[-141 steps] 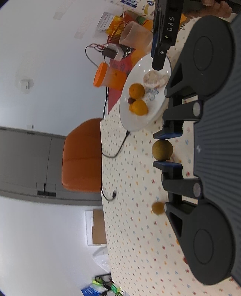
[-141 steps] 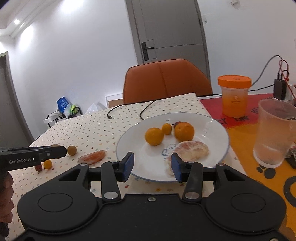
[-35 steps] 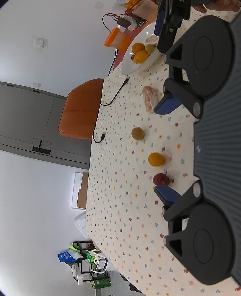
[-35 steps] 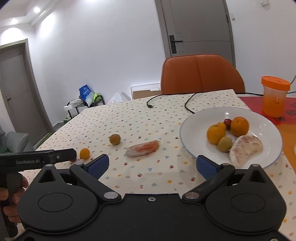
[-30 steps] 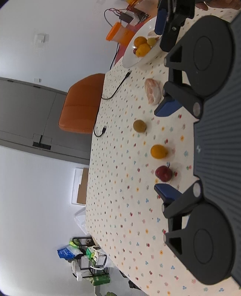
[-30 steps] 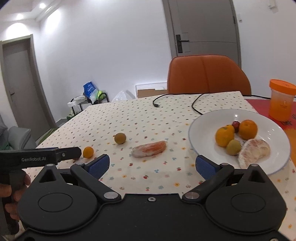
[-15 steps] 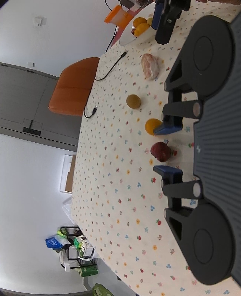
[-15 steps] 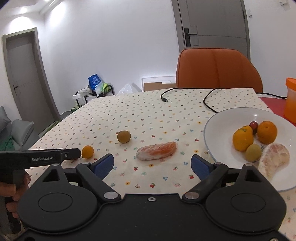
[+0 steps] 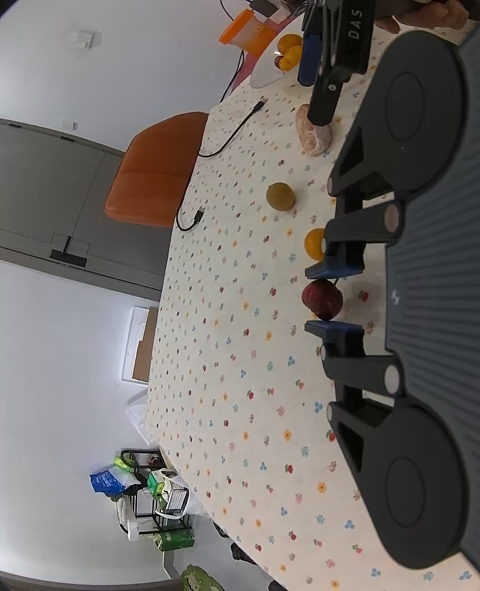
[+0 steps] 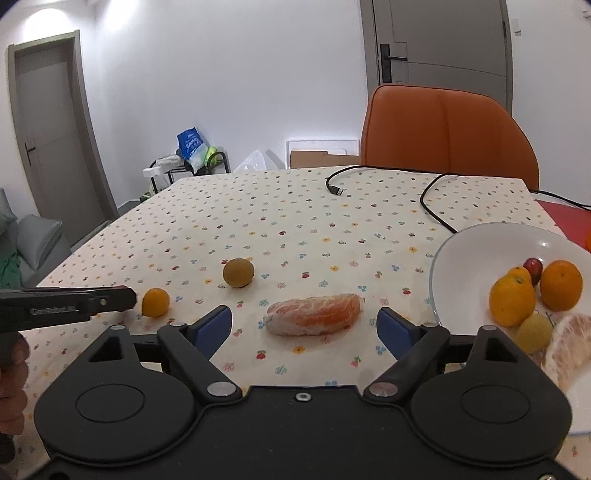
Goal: Organize fruits
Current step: 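Grasp the peeled pink pomelo segment with the right tool while the left tool holds the apple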
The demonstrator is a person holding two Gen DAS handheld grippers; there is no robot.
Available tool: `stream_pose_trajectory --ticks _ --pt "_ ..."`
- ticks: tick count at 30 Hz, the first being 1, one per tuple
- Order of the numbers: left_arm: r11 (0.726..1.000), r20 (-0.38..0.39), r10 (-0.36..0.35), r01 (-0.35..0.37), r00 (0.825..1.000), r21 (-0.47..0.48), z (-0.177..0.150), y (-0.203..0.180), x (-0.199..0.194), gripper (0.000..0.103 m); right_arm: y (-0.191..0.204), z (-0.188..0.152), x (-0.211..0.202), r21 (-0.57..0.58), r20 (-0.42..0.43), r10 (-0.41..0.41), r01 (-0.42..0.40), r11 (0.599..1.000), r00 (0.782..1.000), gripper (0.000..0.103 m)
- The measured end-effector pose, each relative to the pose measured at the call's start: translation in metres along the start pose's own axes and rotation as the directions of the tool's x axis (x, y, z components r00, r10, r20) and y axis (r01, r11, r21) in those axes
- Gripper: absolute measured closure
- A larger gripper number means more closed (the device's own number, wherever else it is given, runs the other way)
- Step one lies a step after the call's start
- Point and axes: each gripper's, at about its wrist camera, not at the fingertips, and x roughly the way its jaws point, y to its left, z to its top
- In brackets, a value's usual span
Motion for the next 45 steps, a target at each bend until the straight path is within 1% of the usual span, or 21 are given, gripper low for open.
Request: stream_pose_trajectory --ticks 5,7,9,12,14,15,17,18,19,23,26,29,32,36,37,40,42,45 --pt "1.000 0.010 -0.002 0.002 1.000 -0.016 0.001 0.003 -0.001 0.081 0.006 0.004 0.009 -0.053 -0.014 -0.015 0.015 0.998 1.000 0.018" --pt "1.000 0.010 0.000 0.000 1.000 -0.021 0.001 0.005 -0.001 0.081 0.008 0.004 0.013 -0.069 -0.025 -0.014 0.012 0.998 1.000 0.022" --pt "1.000 0.011 0.001 -0.001 1.000 -0.026 0.001 0.007 -0.001 0.081 0.011 0.004 0.017 -0.087 -0.034 -0.030 0.027 0.996 0.999 0.022" --pt "1.000 0.013 0.002 -0.001 1.000 -0.029 0.001 0.010 -0.002 0.081 0.012 0.004 0.021 -0.097 -0.049 -0.053 0.048 0.994 0.997 0.022" --pt "0.999 0.013 0.002 -0.002 1.000 -0.033 0.000 0.013 -0.003 0.081 0.013 0.003 0.023 -0.100 -0.058 -0.054 0.048 0.994 0.997 0.023" --pt "0.999 0.012 0.004 -0.003 1.000 -0.036 0.000 0.014 -0.004 0.081 0.014 0.004 0.024 -0.102 -0.063 -0.052 0.045 0.994 0.997 0.025" --pt "0.999 0.012 0.006 -0.005 1.000 -0.039 -0.001 0.015 -0.005 0.081 0.016 0.003 0.025 -0.112 -0.064 -0.050 0.043 0.993 0.997 0.032" --pt "0.999 0.012 0.006 -0.005 1.000 -0.041 -0.002 0.015 -0.005 0.081 0.018 0.003 0.026 -0.117 -0.064 -0.050 0.042 0.992 0.997 0.039" --pt "0.999 0.012 0.006 -0.006 1.000 -0.042 -0.002 0.016 -0.006 0.081 0.019 0.003 0.026 -0.118 -0.065 -0.046 0.038 0.992 0.997 0.040" --pt "0.999 0.010 0.007 -0.007 1.000 -0.047 -0.005 0.018 -0.007 0.081 0.024 0.001 0.023 -0.123 -0.069 -0.021 0.013 0.992 0.997 0.041" --pt "0.999 0.010 0.008 -0.008 1.000 -0.048 -0.007 0.018 -0.008 0.081 0.030 0.000 0.019 -0.130 -0.079 0.017 -0.028 0.991 0.997 0.041" --pt "0.999 0.011 0.007 -0.007 1.000 -0.046 -0.007 0.019 -0.009 0.081 0.037 -0.002 0.016 -0.147 -0.082 0.040 -0.051 0.988 0.996 0.041" --pt "0.999 0.009 0.007 -0.006 1.000 -0.044 -0.008 0.018 -0.009 0.081 0.036 -0.002 0.016 -0.135 -0.082 0.045 -0.056 0.989 0.996 0.039" --pt "0.999 0.004 0.007 -0.007 1.000 -0.045 -0.010 0.018 -0.009 0.081 0.036 -0.003 0.020 -0.133 -0.088 0.037 -0.049 0.990 0.995 0.031" --pt "0.999 0.002 0.007 -0.007 1.000 -0.045 -0.010 0.018 -0.009 0.081 0.036 -0.004 0.021 -0.133 -0.090 0.036 -0.048 0.990 0.995 0.030" --pt "0.999 0.000 0.006 -0.006 1.000 -0.043 -0.011 0.017 -0.010 0.081 0.037 -0.006 0.024 -0.135 -0.091 0.031 -0.044 0.990 0.995 0.031" --pt "0.999 0.001 0.004 -0.004 1.000 -0.042 -0.010 0.016 -0.011 0.081 0.038 -0.006 0.023 -0.138 -0.086 0.030 -0.042 0.989 0.996 0.037" --pt "0.999 0.010 -0.003 0.004 1.000 -0.036 -0.009 0.013 -0.013 0.081 0.036 -0.006 0.019 -0.131 -0.070 0.020 -0.029 0.991 0.997 0.039"
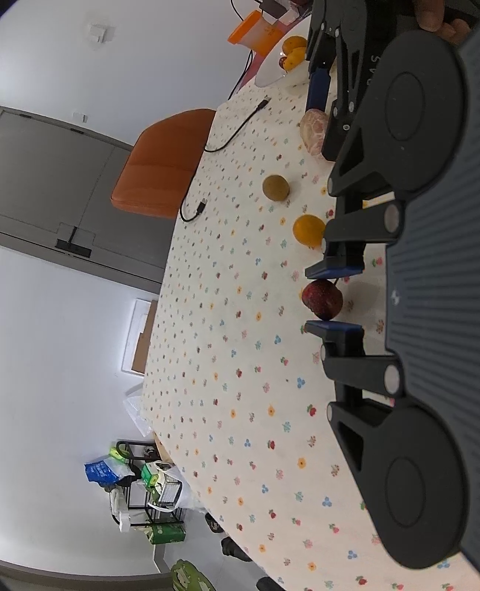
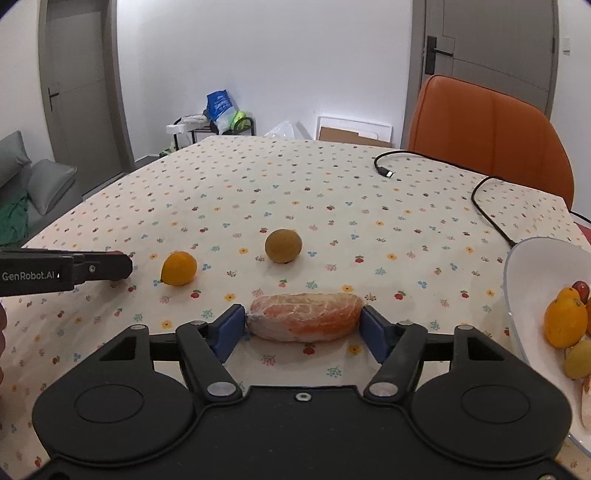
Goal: Organize fruits
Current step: 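Grasp the peeled pink pomelo segment with the right tool while the left tool holds the apple, then carry the apple and pomelo segment to the white bowl and open both tools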
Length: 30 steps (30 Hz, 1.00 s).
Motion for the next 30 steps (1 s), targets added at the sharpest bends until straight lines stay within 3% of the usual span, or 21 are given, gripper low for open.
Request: stream_pose_trajectory --ticks 14,30 --pt "0.997 0.021 -0.053 0.052 0.998 0.054 0.006 -0.034 -0.005 0.081 -0.027 0.004 -0.045 0.073 0.096 -0.033 0.026 0.997 0.995 0.039" --pt "0.981 0.026 -0.138 0.132 0.990 0.143 0.010 -0.094 -0.003 0.081 -0.085 -0.012 -0.092 0.163 0.157 -0.170 0.144 0.976 0.973 0.039"
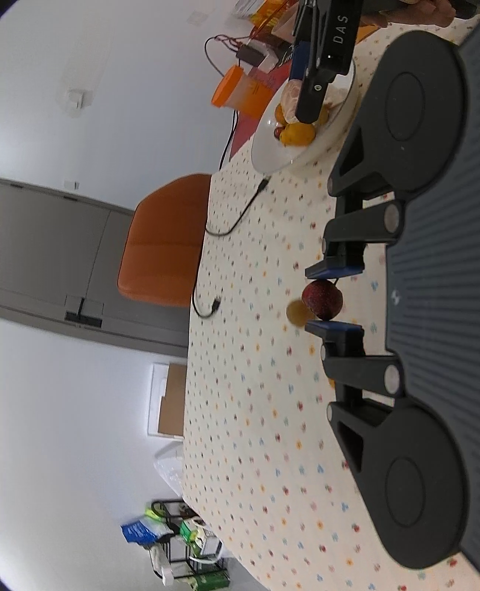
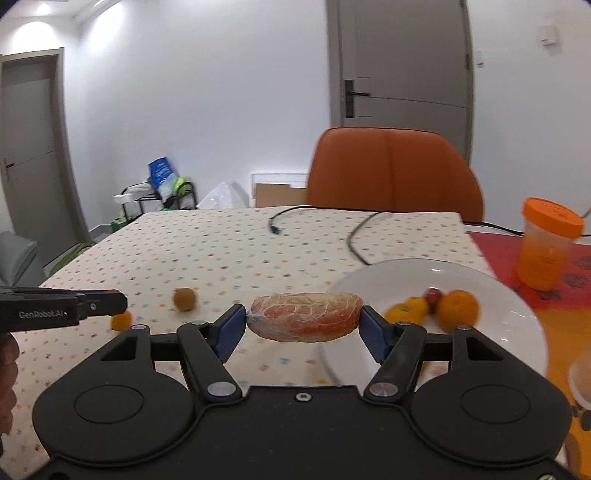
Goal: Organize fruits
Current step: 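Carry the apple and pomelo segment to the white bowl and open both tools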
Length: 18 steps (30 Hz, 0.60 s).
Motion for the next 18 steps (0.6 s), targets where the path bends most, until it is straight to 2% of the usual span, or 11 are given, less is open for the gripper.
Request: stream_pose_trajectory --ticks 18 --pt "0.992 -0.028 -0.080 0.082 0.996 0.099 0.003 -0.059 0.022 0.081 -0.071 -0.020 -0.023 0.085 0.002 -0.141 0.141 0.986 0.990 0.038"
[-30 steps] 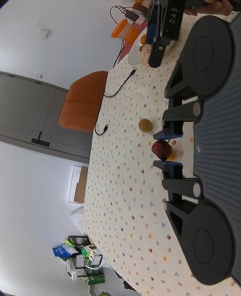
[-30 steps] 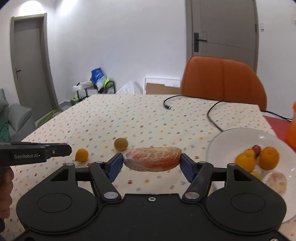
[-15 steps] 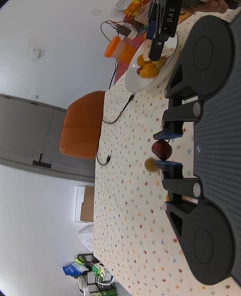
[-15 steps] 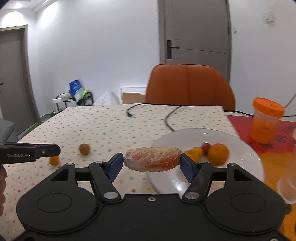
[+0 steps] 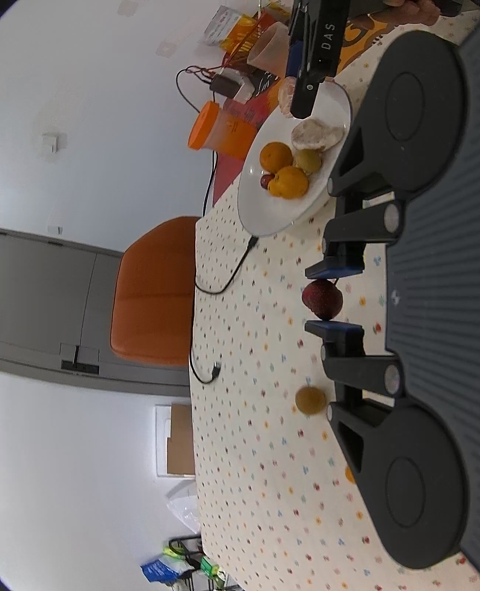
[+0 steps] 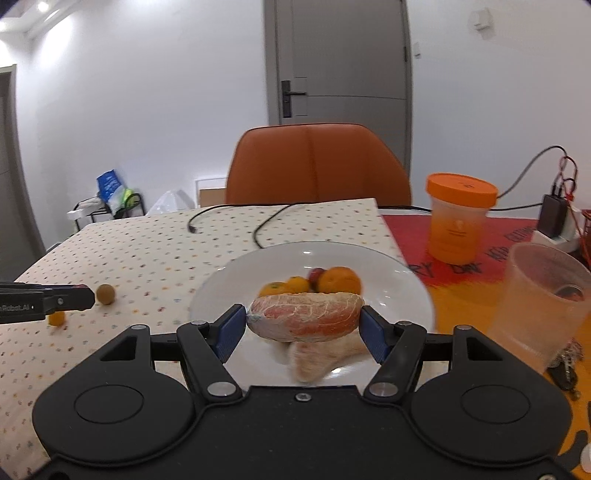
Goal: Organize fruits
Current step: 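Carry the apple and pomelo segment to the white bowl and open both tools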
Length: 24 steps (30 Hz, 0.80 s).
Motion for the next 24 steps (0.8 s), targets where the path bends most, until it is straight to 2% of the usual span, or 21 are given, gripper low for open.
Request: stream_pose_trajectory --ticks 9,24 --pt "0.997 0.006 -0.049 0.049 0.999 0.067 0.016 -0.028 0.015 0.081 -0.022 -0.006 -0.007 0.037 0.006 -0.056 0.056 0.998 0.998 0.030" --pt "0.982 0.000 -0.122 0.121 0.992 0.147 0.027 -0.071 0.029 0.081 -0.034 -0.016 -0.021 0.083 0.005 -0.053 0.052 0.995 0.999 0.029"
